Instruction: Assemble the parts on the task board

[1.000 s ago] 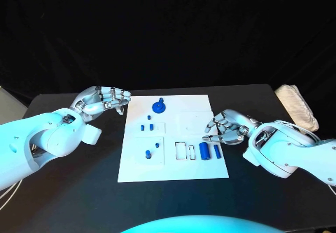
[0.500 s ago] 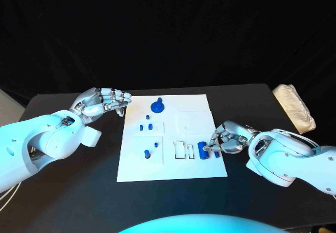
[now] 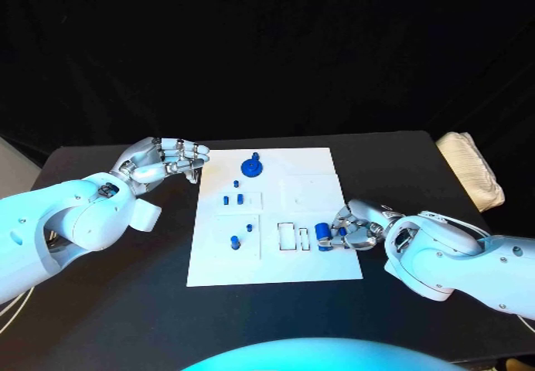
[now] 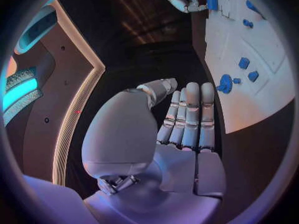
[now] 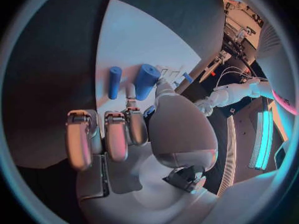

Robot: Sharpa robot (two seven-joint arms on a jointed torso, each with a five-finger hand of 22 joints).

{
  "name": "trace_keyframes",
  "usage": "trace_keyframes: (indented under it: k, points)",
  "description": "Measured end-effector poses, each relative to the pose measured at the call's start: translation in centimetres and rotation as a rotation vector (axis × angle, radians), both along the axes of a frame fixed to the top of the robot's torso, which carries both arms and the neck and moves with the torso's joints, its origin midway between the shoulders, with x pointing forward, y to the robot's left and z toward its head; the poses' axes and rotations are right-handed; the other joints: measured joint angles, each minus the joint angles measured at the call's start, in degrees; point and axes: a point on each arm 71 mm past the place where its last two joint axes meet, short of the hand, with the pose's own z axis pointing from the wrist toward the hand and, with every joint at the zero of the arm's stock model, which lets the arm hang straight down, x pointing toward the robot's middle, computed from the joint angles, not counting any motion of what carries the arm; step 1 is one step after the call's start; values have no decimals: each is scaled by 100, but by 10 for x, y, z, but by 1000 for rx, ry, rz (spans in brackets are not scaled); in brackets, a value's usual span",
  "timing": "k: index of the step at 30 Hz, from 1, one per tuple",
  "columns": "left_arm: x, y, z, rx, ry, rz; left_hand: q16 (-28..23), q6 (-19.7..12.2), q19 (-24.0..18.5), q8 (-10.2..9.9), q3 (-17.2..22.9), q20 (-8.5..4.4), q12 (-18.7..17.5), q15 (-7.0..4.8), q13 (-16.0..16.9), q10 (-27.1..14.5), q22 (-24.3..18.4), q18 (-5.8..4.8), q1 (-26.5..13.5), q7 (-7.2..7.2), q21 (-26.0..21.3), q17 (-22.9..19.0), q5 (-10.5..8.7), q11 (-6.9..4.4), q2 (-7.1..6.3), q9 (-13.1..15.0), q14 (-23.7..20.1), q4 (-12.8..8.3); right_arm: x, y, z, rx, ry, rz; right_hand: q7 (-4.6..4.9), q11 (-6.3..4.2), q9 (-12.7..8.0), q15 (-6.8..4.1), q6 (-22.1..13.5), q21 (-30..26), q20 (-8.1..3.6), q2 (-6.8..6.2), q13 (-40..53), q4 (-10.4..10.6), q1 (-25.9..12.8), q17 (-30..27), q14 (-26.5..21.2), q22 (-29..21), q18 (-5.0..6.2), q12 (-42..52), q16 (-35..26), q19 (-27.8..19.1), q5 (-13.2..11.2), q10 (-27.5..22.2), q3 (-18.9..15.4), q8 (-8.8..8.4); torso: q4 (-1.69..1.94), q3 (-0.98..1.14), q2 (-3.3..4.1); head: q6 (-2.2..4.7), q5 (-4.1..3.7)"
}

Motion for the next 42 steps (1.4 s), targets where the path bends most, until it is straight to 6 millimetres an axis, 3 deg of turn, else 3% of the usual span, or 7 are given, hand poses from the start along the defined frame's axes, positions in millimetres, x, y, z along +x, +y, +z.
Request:
trace_keyframes:
  k: [12,15,18,22,30,36,42]
  points:
    - [-1,2,-1,-18,29,8,0,0,0,39,-62,0,26,0,-19,-22,-41,0,-97,0,-59,0,0,22,39,-8,0,62,8,16,-7,-48,-44,28,-31,-21,69,-41,58,96,0,112,-1,16,-110,-1,1,4,0,75,23,0,-221,60,-142,178,5,1,-9,-42,-32]
    - [0,4,-1,-26,43,17,0,0,0,39,-62,0,26,0,-19,-22,-41,0,-97,0,-59,1,0,22,39,-8,0,62,8,19,-7,-49,-54,27,-35,-20,70,-41,39,95,-13,262,-1,22,45,-1,1,4,0,75,23,-14,204,60,-150,200,8,3,-9,-53,-36]
    - [0,6,-2,-33,55,23,0,0,0,39,-62,0,26,0,-19,-22,-41,-1,-97,0,-59,1,0,22,39,-8,0,62,9,20,-7,-45,-64,23,-43,-19,69,-40,-39,116,-42,284,-1,-1,341,-1,0,4,0,75,23,0,678,59,-123,199,8,0,-9,-62,-36]
    - [0,6,-2,-40,67,26,0,0,0,39,-62,0,26,0,-19,-22,-41,0,-97,0,-59,1,0,22,39,-8,0,62,9,19,-6,-29,-79,5,-82,-51,-106,-87,-77,182,-42,281,-1,130,688,-1,-3,3,1,99,44,0,1016,91,10,155,7,-1,-9,-64,-31]
    - [-1,6,-3,-46,81,29,0,0,0,39,-62,0,26,0,-19,-21,-47,0,-97,0,-59,1,0,21,39,-8,0,62,3,16,-7,58,-80,-56,-31,-95,-102,-114,-24,314,-83,203,-2,174,767,-2,10,3,0,200,50,0,1107,91,131,225,-3,3,-12,-60,-22]
    - [-1,6,-3,-48,86,29,0,0,0,39,-62,0,26,0,-18,-21,-47,0,-97,0,-59,1,0,21,39,-7,0,62,0,18,0,136,-85,-86,-3,-96,-102,-134,5,334,-83,258,-2,179,755,-2,-9,2,-88,247,67,0,1114,92,184,226,1,-3,-19,-51,-26]
    - [0,6,-4,-47,89,29,0,0,0,39,-62,0,26,0,-23,-41,-47,0,-97,0,-59,1,0,1,39,-7,0,62,1,22,8,197,-93,-99,-2,-96,-102,-134,6,334,-82,287,-2,178,726,-2,-9,2,-88,247,67,1,1136,92,185,225,9,-7,-19,-46,-21]
